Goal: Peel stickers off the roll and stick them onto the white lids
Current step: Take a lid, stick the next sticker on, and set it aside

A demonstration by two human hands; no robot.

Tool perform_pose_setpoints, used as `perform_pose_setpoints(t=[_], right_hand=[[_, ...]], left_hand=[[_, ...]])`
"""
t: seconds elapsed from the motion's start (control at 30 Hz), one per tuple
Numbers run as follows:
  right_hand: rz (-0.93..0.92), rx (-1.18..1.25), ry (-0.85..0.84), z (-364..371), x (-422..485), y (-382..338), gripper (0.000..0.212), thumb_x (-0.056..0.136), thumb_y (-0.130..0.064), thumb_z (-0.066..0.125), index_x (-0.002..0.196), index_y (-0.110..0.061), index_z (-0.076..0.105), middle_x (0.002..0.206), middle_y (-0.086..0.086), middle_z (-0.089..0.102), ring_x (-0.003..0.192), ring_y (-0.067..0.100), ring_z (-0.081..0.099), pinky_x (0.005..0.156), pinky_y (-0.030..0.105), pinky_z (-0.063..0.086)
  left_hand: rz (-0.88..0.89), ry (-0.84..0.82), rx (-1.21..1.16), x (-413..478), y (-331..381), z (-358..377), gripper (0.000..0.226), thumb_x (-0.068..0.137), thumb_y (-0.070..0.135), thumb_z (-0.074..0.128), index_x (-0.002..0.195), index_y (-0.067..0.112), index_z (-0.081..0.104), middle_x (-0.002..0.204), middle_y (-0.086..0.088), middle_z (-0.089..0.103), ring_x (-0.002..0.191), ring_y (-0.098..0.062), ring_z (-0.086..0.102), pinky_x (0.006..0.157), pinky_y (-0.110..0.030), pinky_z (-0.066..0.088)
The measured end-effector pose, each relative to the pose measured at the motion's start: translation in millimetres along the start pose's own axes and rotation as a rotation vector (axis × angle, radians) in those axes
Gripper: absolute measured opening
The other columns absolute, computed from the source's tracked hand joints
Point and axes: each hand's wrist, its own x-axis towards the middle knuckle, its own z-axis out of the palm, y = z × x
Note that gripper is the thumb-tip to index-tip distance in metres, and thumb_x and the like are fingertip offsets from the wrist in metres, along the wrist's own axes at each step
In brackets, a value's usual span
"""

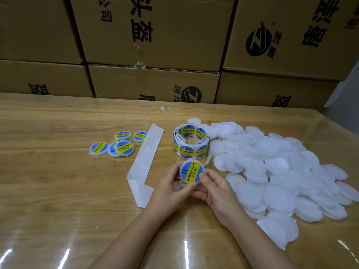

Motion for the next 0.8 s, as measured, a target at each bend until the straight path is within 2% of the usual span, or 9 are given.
perform_pose_setpoints(t=[0.07, 0.17, 0.33, 0.5, 0.57, 0.67, 0.73, 0.8], right_hand=[[-0.002, -0.024, -0.038, 0.3, -0.5, 0.4, 0.033, 0.084, -0.022, 0.055, 0.11, -0.001, 0.058, 0.102, 0.019, 0.071, 0.096, 0.029, 0.069, 0.073, 0.029, 0.056], [0.012, -0.064, -0.047, -1.4, -0.5, -0.6, 0.033, 0.082, -0.02, 0.059, 0.109, -0.001, 0.059, 0.101, 0.018, 0.071, 0.093, 0.024, 0.069, 0.075, 0.029, 0.056], [0.027, -0.074, -0.024, -3.3, 0.5, 0.1, 0.033, 0.079, -0.019, 0.063, 0.105, 0.0, 0.062, 0.1, 0.019, 0.071, 0.09, 0.024, 0.07, 0.073, 0.028, 0.056], [0.028, -0.084, -0.011, -2.9, 0.5, 0.9, 0.031, 0.074, -0.017, 0.066, 0.102, -0.002, 0.065, 0.092, 0.016, 0.073, 0.086, 0.024, 0.071, 0.071, 0.026, 0.055], [0.033, -0.096, -0.021, -2.1, -0.2, 0.7, 0.031, 0.074, -0.017, 0.068, 0.101, -0.002, 0.065, 0.091, 0.015, 0.073, 0.087, 0.026, 0.071, 0.071, 0.026, 0.055], [0.029, -0.104, -0.033, -0.9, -1.2, -0.1, 0.025, 0.08, -0.019, 0.069, 0.098, -0.002, 0.067, 0.092, 0.019, 0.072, 0.088, 0.029, 0.071, 0.07, 0.026, 0.055], [0.023, -0.101, -0.021, 0.7, -1.6, -1.4, 0.027, 0.082, -0.028, 0.061, 0.095, -0.006, 0.07, 0.093, 0.02, 0.072, 0.087, 0.03, 0.071, 0.069, 0.027, 0.056], [0.03, -0.094, -0.001, 2.2, -1.5, -2.7, 0.033, 0.082, -0.033, 0.055, 0.094, -0.007, 0.071, 0.095, 0.019, 0.072, 0.086, 0.03, 0.071, 0.068, 0.027, 0.057]], left_hand=[[0.014, 0.005, -0.002, 0.4, 1.4, 0.1, 0.037, 0.077, 0.024, 0.07, 0.109, 0.037, 0.056, 0.103, 0.009, 0.066, 0.098, -0.004, 0.061, 0.084, -0.016, 0.045], [0.014, 0.02, -0.067, 0.7, 1.5, -0.7, 0.038, 0.079, 0.02, 0.067, 0.112, 0.035, 0.057, 0.109, 0.013, 0.066, 0.104, -0.007, 0.06, 0.089, -0.02, 0.046], [-0.044, 0.017, -0.157, 0.9, -0.6, -2.6, 0.047, 0.085, 0.005, 0.066, 0.122, 0.032, 0.053, 0.119, 0.011, 0.064, 0.112, -0.003, 0.058, 0.089, -0.014, 0.043], [-0.092, 0.009, -0.21, 1.4, -3.1, -1.7, 0.043, 0.087, 0.016, 0.064, 0.127, 0.025, 0.052, 0.123, 0.006, 0.064, 0.115, -0.006, 0.057, 0.095, -0.02, 0.045], [-0.112, 0.02, -0.269, 2.7, -3.3, -2.9, 0.038, 0.088, 0.012, 0.058, 0.126, 0.016, 0.056, 0.116, 0.008, 0.068, 0.111, -0.005, 0.059, 0.09, -0.018, 0.046], [-0.126, 0.05, -0.359, 5.0, -2.3, -4.0, 0.035, 0.08, 0.016, 0.06, 0.115, 0.015, 0.059, 0.091, 0.008, 0.074, 0.091, -0.005, 0.066, 0.078, -0.014, 0.047], [-0.135, 0.096, -0.394, 5.8, -2.2, -4.5, 0.035, 0.076, 0.019, 0.063, 0.109, 0.015, 0.055, 0.074, 0.001, 0.072, 0.075, -0.007, 0.067, 0.071, -0.014, 0.049], [-0.14, 0.127, -0.405, 6.2, -3.3, -4.7, 0.031, 0.076, 0.02, 0.064, 0.105, 0.011, 0.056, 0.071, -0.003, 0.072, 0.07, -0.009, 0.068, 0.067, -0.015, 0.05]])
